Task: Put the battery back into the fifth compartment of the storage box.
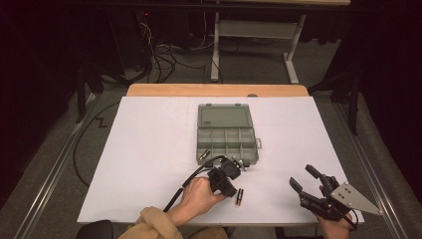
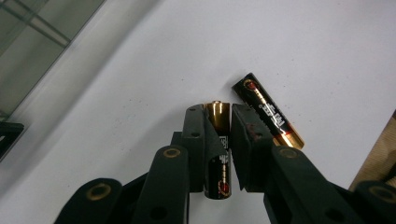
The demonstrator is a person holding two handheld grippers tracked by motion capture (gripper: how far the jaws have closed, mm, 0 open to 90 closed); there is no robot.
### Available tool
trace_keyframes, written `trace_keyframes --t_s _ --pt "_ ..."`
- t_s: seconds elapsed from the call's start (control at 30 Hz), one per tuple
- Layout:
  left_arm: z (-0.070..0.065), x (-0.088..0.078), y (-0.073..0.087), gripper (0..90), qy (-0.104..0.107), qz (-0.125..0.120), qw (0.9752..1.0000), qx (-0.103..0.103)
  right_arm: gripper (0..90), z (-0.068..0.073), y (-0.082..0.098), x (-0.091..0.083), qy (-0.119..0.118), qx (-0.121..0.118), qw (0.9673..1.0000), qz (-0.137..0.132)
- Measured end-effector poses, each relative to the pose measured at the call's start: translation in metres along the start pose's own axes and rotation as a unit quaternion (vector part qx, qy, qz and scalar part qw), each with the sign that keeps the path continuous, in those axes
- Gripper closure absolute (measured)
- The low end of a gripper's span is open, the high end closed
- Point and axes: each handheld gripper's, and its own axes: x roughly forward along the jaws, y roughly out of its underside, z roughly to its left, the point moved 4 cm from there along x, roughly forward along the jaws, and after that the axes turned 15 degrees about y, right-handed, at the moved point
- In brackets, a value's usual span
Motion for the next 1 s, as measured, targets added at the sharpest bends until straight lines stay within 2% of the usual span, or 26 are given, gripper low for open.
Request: trace_keyframes --t_s 0.63,1.0 --pt "-0.0019 0.004 0.0013 75.6 -0.013 0.015 0.9996 0.02 33.4 0.0001 -0.0002 -0.0001 0.0 -0.001 1.0 -0.001" --pt "-0.0024 0.0033 0.0023 76.4 -0.018 0.016 0.9993 0.029 33.3 0.0002 -0.0004 -0.0005 0.0 0.001 1.0 -0.002"
